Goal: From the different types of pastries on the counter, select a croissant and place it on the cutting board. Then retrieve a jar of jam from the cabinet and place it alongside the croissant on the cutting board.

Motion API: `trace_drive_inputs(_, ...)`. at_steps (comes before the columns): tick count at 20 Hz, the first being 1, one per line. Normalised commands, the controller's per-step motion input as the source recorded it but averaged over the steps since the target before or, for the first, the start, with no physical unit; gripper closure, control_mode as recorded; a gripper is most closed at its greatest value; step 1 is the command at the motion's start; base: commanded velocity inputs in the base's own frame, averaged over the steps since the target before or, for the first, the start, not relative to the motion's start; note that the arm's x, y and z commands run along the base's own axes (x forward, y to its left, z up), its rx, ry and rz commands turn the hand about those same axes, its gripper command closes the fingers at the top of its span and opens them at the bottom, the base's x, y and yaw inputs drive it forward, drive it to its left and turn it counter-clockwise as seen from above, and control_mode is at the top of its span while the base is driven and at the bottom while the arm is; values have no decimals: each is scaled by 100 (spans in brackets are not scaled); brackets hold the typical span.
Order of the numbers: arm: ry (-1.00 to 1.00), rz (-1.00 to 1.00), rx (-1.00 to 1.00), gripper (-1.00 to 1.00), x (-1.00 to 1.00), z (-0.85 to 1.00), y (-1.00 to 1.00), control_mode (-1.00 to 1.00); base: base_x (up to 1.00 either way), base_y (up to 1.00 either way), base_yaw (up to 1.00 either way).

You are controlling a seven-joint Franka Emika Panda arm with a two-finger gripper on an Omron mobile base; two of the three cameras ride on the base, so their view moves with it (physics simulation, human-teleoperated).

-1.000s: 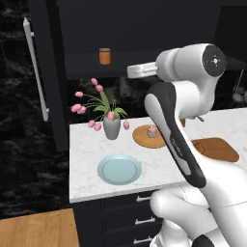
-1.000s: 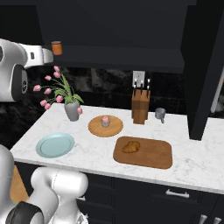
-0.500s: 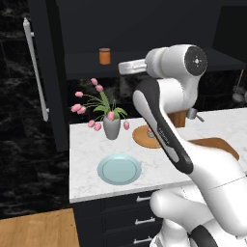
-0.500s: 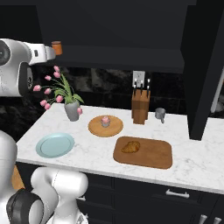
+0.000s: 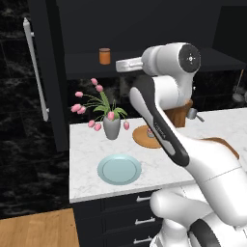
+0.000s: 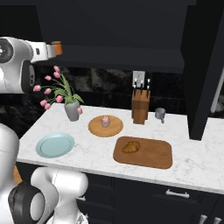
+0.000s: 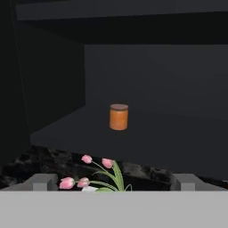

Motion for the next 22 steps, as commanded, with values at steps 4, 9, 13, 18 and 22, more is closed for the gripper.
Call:
trace_drive_inputs(4, 0, 0, 0, -100, 34, -2, 8, -100, 0, 0, 0)
trace_drive_inputs(9, 0, 0, 0, -100, 21, -8, 10, -100, 0, 0, 0)
trace_drive_inputs(13, 0, 0, 0, -100, 19, -8, 7, -100, 0, 0, 0)
trace_drive_inputs(18, 0, 0, 0, -100, 24, -8, 5, -100, 0, 0, 0)
trace_drive_inputs(22, 0, 0, 0, -100, 12, -1, 4, -100, 0, 0, 0)
